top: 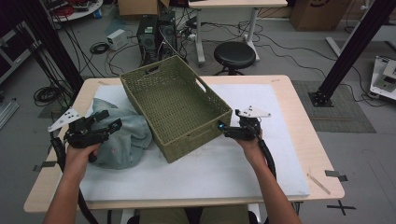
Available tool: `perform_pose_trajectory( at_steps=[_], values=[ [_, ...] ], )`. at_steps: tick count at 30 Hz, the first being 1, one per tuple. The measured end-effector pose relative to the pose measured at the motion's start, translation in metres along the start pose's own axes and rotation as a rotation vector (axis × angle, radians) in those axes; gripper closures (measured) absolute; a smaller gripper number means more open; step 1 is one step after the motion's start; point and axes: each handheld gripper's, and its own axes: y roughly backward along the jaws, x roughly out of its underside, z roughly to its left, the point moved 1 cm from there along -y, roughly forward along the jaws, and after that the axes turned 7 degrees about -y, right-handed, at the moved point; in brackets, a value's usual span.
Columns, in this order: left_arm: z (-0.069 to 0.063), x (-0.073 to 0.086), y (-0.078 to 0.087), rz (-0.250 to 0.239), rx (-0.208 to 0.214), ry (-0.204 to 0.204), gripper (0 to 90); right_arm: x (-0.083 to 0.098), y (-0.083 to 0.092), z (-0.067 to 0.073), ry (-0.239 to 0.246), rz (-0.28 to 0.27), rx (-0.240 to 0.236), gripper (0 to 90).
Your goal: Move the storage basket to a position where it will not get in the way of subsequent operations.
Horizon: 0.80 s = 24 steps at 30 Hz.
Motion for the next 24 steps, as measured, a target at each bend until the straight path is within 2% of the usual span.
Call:
perform_pose_trajectory(
  at_steps=[3, 6, 13, 16, 24],
  values=[
    [-0.001, 0.001, 0.0, -0.001, 0.001, 0.0, 22.0, -0.004, -0.005, -0.004, -0.004, 0.007, 0.014, 15.4],
    [-0.001, 0.001, -0.001, 0.002, 0.004, 0.002, 22.0, -0.007, -0.011, -0.01, -0.035, 0.011, 0.016, 15.4],
    [-0.001, 0.001, -0.002, 0.004, 0.006, 0.002, 22.0, -0.015, -0.021, -0.019, -0.044, 0.021, 0.043, 15.5],
    [-0.002, 0.0, -0.002, 0.005, 0.007, 0.0, 22.0, -0.015, -0.024, -0.023, -0.07, 0.017, 0.041, 15.4],
    [-0.002, 0.0, -0.001, 0.003, 0.007, 0.0, 22.0, -0.024, -0.035, -0.029, -0.078, 0.019, 0.096, 15.5]
  ],
)
